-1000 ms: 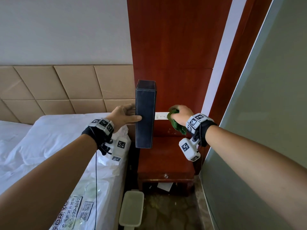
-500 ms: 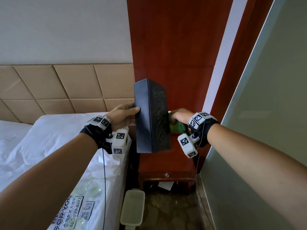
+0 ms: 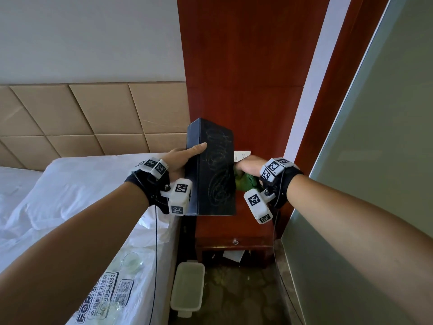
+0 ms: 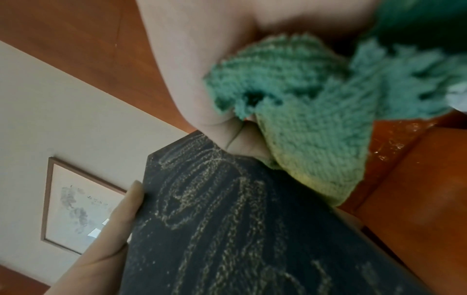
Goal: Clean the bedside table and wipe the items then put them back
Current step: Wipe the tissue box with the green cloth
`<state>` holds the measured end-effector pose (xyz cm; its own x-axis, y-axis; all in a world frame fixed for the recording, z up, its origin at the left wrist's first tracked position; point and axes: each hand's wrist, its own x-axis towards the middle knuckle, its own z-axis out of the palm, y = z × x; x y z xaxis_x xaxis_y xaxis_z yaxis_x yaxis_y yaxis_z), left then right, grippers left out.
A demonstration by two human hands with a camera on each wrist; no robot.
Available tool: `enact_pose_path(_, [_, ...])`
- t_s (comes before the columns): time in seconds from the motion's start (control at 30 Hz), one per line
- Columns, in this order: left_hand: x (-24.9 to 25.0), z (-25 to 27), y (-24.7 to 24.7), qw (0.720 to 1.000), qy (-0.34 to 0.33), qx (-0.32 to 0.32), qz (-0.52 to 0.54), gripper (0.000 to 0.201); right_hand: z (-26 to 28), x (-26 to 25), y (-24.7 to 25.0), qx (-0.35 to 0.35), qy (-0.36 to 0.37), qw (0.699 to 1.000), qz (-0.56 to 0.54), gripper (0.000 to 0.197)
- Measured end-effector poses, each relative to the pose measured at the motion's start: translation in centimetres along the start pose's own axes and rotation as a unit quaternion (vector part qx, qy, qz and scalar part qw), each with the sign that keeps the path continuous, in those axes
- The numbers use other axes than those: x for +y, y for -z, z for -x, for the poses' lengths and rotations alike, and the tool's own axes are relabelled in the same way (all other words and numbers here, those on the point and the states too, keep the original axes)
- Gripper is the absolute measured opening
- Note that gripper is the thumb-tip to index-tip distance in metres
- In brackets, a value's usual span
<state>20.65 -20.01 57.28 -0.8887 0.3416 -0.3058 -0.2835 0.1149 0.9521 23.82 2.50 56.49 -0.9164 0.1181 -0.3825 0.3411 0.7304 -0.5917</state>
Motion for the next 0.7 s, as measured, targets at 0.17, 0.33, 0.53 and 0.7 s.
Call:
enact_pose_path(0.17, [-0.1,-0.8,1.0,0.999,-0.002,0.051,-0.008,0.06,-0.4,0.4,0.8,0.051,0.06,0.996,-0.036,0.036])
enact_pose_path(0.33, [-0.4,-1.0,1.8,0.997,0.001,0.047,-0.063,0.059,-1.0,0.1,2.3,0.244,0.138,0.958,-0.057,0.041])
enact_pose_path(0.53, [-0.1,-0.8,2.0,0.998,-0.014,0.02,-0.055,0.056,-1.4,-1.0,2.4,0.352,0.277,0.893,-0.044,0.042])
enact_pose_path(0.7, [0.8,-0.6,2.3,0.998,-0.031,0.001,-0.058,0.059,-1.9,-2.3,1.6,0.381,0.314,0.868,-0.049,0.046])
